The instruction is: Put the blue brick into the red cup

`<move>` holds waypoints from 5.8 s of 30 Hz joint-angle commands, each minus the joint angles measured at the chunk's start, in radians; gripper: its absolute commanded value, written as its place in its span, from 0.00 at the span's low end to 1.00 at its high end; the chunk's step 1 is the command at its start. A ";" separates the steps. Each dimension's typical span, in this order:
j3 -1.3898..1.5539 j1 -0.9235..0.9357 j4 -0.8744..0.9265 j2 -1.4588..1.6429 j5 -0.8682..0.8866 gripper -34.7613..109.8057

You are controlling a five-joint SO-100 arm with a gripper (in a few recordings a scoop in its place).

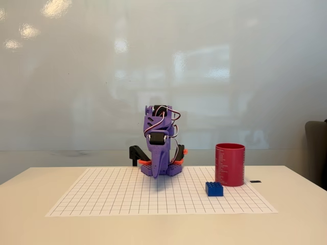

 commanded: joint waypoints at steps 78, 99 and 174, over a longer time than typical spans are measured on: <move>-1.227 -0.799 0.190 -1.552 -0.075 0.24; -1.031 -0.744 0.071 -1.502 0.201 0.57; -1.292 -0.667 0.499 -0.925 -0.006 0.24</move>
